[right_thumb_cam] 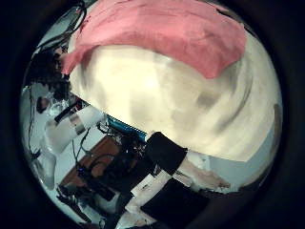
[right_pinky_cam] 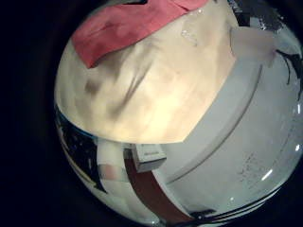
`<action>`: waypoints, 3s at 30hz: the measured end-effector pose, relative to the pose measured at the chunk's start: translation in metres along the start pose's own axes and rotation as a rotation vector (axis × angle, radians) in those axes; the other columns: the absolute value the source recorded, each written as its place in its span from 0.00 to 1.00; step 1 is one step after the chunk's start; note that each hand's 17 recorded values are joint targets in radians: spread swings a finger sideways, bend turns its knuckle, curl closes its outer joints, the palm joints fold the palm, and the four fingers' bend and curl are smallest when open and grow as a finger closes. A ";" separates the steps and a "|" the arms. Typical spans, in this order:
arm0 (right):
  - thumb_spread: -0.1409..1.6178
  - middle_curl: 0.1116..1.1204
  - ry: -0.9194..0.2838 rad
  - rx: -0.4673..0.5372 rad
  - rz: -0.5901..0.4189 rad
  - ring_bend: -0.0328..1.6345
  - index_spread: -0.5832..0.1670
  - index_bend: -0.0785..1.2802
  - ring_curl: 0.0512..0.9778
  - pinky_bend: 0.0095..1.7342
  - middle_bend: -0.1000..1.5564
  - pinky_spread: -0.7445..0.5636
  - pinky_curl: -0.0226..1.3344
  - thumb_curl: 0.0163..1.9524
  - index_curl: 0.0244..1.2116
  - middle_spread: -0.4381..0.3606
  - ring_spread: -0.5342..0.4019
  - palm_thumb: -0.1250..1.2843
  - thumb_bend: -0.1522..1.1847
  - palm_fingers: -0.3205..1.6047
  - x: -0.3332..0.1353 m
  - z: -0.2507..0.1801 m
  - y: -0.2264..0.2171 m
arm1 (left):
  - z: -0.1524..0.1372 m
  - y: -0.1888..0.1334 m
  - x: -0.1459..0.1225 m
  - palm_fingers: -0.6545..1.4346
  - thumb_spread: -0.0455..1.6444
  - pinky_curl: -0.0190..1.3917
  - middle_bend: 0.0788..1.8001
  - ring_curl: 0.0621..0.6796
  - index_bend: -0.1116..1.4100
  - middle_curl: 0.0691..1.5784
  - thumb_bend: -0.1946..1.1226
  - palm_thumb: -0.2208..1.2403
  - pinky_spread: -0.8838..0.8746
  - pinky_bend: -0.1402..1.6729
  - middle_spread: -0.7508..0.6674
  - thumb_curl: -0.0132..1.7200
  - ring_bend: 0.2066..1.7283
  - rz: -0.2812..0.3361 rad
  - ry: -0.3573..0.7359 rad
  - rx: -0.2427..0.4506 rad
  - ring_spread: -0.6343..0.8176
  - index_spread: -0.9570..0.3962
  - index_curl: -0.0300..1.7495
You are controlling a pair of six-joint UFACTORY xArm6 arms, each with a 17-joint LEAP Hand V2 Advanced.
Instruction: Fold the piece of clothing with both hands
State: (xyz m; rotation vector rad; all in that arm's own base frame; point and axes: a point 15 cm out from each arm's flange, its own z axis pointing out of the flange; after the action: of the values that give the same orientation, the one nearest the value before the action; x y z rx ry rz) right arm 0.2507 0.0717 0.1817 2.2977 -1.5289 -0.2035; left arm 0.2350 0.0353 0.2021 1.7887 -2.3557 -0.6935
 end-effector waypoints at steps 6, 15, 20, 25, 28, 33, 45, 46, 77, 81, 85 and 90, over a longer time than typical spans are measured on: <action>0.69 0.26 0.009 -0.055 0.004 0.37 0.50 0.18 0.22 0.25 0.25 0.61 0.20 0.14 0.22 0.52 0.54 0.42 0.11 0.35 -0.001 0.016 -0.002 | -0.001 0.004 -0.001 0.85 0.58 0.42 0.52 0.69 0.21 0.51 0.13 0.71 0.13 0.71 0.14 0.32 0.68 0.003 -0.001 -0.007 0.08 0.19 0.67; 0.66 0.29 0.025 -0.008 0.015 0.51 0.43 0.17 0.30 0.41 0.29 0.34 0.24 0.15 0.19 0.41 0.32 0.52 0.10 0.47 -0.009 0.026 -0.030 | -0.005 0.010 -0.003 0.85 0.58 0.41 0.52 0.69 0.19 0.52 0.13 0.71 0.14 0.72 0.14 0.33 0.68 0.009 0.000 -0.002 0.09 0.17 0.73; 0.65 0.32 0.047 -0.054 0.012 0.53 0.38 0.19 0.31 0.43 0.32 0.26 0.23 0.16 0.20 0.36 0.26 0.54 0.10 0.51 -0.005 0.038 -0.033 | -0.006 0.011 -0.003 0.84 0.58 0.41 0.51 0.69 0.19 0.52 0.13 0.70 0.14 0.72 0.13 0.33 0.68 0.011 0.001 0.000 0.09 0.17 0.74; 0.62 0.35 0.084 -0.093 0.010 0.55 0.34 0.20 0.33 0.45 0.35 0.21 0.23 0.16 0.22 0.33 0.22 0.53 0.09 0.54 0.002 0.043 -0.036 | -0.009 0.010 -0.005 0.84 0.58 0.41 0.51 0.68 0.19 0.53 0.13 0.70 0.14 0.72 0.13 0.33 0.69 0.013 0.000 0.006 0.09 0.16 0.75; 0.62 0.36 0.092 -0.116 0.011 0.55 0.30 0.21 0.33 0.46 0.37 0.17 0.22 0.16 0.24 0.30 0.20 0.54 0.09 0.60 0.003 0.045 -0.034 | -0.009 0.010 -0.006 0.84 0.58 0.41 0.51 0.68 0.19 0.53 0.13 0.70 0.14 0.72 0.13 0.34 0.69 0.011 0.000 0.006 0.09 0.16 0.76; 0.63 0.44 0.092 -0.103 0.014 0.59 0.23 0.37 0.38 0.49 0.49 0.11 0.24 0.17 0.33 0.26 0.20 0.62 0.12 0.86 0.003 0.044 -0.036 | -0.010 0.012 -0.006 0.84 0.58 0.40 0.51 0.68 0.19 0.53 0.13 0.70 0.14 0.72 0.13 0.34 0.69 0.015 -0.001 0.006 0.09 0.17 0.77; 0.76 0.61 0.085 -0.004 0.023 0.76 0.34 0.75 0.56 0.71 0.74 0.29 0.40 0.21 0.57 0.34 0.30 0.80 0.17 0.81 0.007 0.009 -0.028 | -0.020 0.026 -0.008 0.84 0.58 0.40 0.51 0.68 0.19 0.53 0.13 0.71 0.14 0.72 0.13 0.34 0.69 0.080 0.004 -0.020 0.09 0.18 0.79; 0.77 0.62 0.085 -0.002 0.026 0.78 0.35 0.77 0.57 0.72 0.76 0.30 0.41 0.22 0.58 0.34 0.30 0.81 0.17 0.80 0.008 0.004 -0.023 | -0.023 0.028 -0.009 0.84 0.58 0.40 0.51 0.68 0.19 0.53 0.13 0.71 0.14 0.72 0.13 0.34 0.69 0.089 0.005 -0.022 0.09 0.18 0.79; 0.78 0.64 0.047 0.171 0.182 0.83 0.43 0.83 0.65 0.76 0.83 0.37 0.50 0.28 0.66 0.36 0.34 0.86 0.11 0.76 0.072 -0.146 -0.059 | -0.164 -0.056 -0.072 0.82 0.59 0.41 0.52 0.69 0.18 0.55 0.13 0.72 0.13 0.72 0.13 0.35 0.71 0.168 -0.031 -0.135 0.09 0.22 0.81; 0.78 0.64 0.041 0.144 0.194 0.83 0.43 0.84 0.65 0.76 0.83 0.37 0.50 0.28 0.66 0.36 0.34 0.85 0.11 0.76 0.079 -0.142 -0.080 | -0.168 -0.090 -0.083 0.82 0.59 0.41 0.51 0.70 0.18 0.55 0.13 0.72 0.13 0.71 0.12 0.35 0.71 0.155 -0.022 -0.118 0.10 0.23 0.82; 0.78 0.64 0.035 0.135 0.209 0.84 0.43 0.84 0.66 0.75 0.84 0.37 0.51 0.28 0.66 0.36 0.34 0.85 0.11 0.76 0.088 -0.140 -0.099 | -0.163 -0.117 -0.089 0.81 0.59 0.42 0.51 0.70 0.17 0.56 0.13 0.72 0.13 0.71 0.12 0.35 0.72 0.150 -0.007 -0.117 0.10 0.24 0.82; 0.78 0.64 0.029 0.123 0.228 0.83 0.43 0.84 0.66 0.75 0.84 0.37 0.52 0.29 0.67 0.36 0.34 0.85 0.11 0.75 0.097 -0.140 -0.114 | -0.159 -0.139 -0.089 0.81 0.59 0.43 0.51 0.71 0.18 0.57 0.13 0.72 0.13 0.71 0.12 0.35 0.72 0.150 0.012 -0.113 0.10 0.25 0.82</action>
State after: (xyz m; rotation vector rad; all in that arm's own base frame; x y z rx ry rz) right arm 0.4317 0.0538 0.2754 2.1818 -1.8171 -0.0162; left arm 0.4409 0.0431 0.3030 1.5489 -2.3614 -0.7745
